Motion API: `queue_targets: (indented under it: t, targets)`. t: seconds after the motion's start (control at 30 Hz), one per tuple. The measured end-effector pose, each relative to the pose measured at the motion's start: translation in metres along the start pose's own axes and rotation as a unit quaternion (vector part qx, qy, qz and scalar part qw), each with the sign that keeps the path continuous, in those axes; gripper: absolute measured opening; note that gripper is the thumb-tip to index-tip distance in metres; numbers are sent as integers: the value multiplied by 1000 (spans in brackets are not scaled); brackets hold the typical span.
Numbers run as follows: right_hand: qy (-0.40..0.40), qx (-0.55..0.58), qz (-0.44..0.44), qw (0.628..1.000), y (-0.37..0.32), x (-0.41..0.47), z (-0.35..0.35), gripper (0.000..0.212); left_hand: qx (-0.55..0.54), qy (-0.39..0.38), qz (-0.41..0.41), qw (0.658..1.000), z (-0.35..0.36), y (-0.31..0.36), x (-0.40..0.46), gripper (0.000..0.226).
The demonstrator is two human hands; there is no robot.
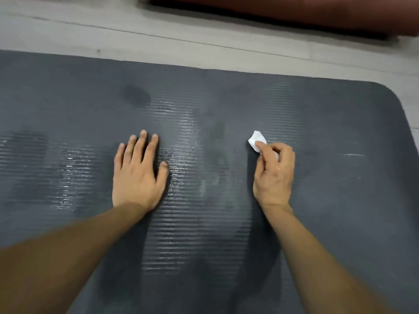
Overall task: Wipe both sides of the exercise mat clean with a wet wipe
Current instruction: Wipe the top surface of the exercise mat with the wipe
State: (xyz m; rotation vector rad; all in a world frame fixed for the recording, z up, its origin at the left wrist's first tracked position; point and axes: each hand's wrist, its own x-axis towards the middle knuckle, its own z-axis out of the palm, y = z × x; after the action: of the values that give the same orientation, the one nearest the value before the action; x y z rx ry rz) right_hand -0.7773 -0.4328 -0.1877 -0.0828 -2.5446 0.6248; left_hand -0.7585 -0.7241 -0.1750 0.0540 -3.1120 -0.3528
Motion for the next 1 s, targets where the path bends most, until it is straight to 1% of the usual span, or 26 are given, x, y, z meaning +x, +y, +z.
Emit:
queue_targets:
  t: [0.07,0.13,0.2,0.27,0.3,0.37,0.43,0.47,0.5,0.57,0.6,0.67,0.7,0.73,0.8,0.87,0.9,0.93,1.0]
  targets:
    - [-11,-75,5,997,0,2,-2,35,-2,-3,0,1000,-2,1,2,69]
    - [-45,-135,7,990,-4,4,-10,38,5,-7,-2,1000,-4,1,2,70]
    - [-70,-202,6,977,-6,10,-23,38,1,-9,-5,1000,-3,3,3,70]
    - [-105,-257,9,961,-6,21,-35,47,1,-6,-1,1000,-2,4,3,70]
    - [-128,-266,6,955,-8,26,-39,48,3,-4,0,1000,-2,5,4,70]
    - [-170,-265,-15,949,-11,35,-37,35,6,-2,-3,1000,-3,5,5,69]
    - [-192,-281,-29,940,-11,46,-32,19,13,-2,-2,1000,-3,6,5,69]
    - [-195,-268,-13,944,-10,53,-32,18,15,-2,-3,1000,-3,6,5,69]
    - [-198,-230,27,952,-10,61,-34,21,16,1,-3,1000,-3,6,6,69]
    - [-181,-103,143,968,-9,79,-44,36,18,3,-2,1000,-1,6,8,69]
    - [-159,-16,199,967,-10,87,-49,41,19,1,-2,1000,-1,6,8,69]
    - [-116,151,268,944,-18,97,-53,37,24,1,-4,1000,-1,6,8,70]
    - [-113,194,280,933,-23,99,-50,33,26,1,-3,1000,-1,6,8,70]
    - [-126,198,282,930,-26,99,-46,30,26,2,-3,1000,-2,5,8,70]
    - [-177,170,290,925,-29,94,-34,26,27,3,-3,1000,-2,4,8,70]
    - [-220,168,310,909,-31,92,-26,26,31,2,-2,1000,-1,4,9,70]
    - [-235,160,306,909,-32,92,-22,28,33,1,-3,999,-1,4,9,70]
    - [-255,137,282,915,-35,93,-18,29,33,1,-3,999,-1,4,9,69]
    - [-304,62,195,930,-43,93,-11,38,33,2,-2,999,-1,3,9,69]
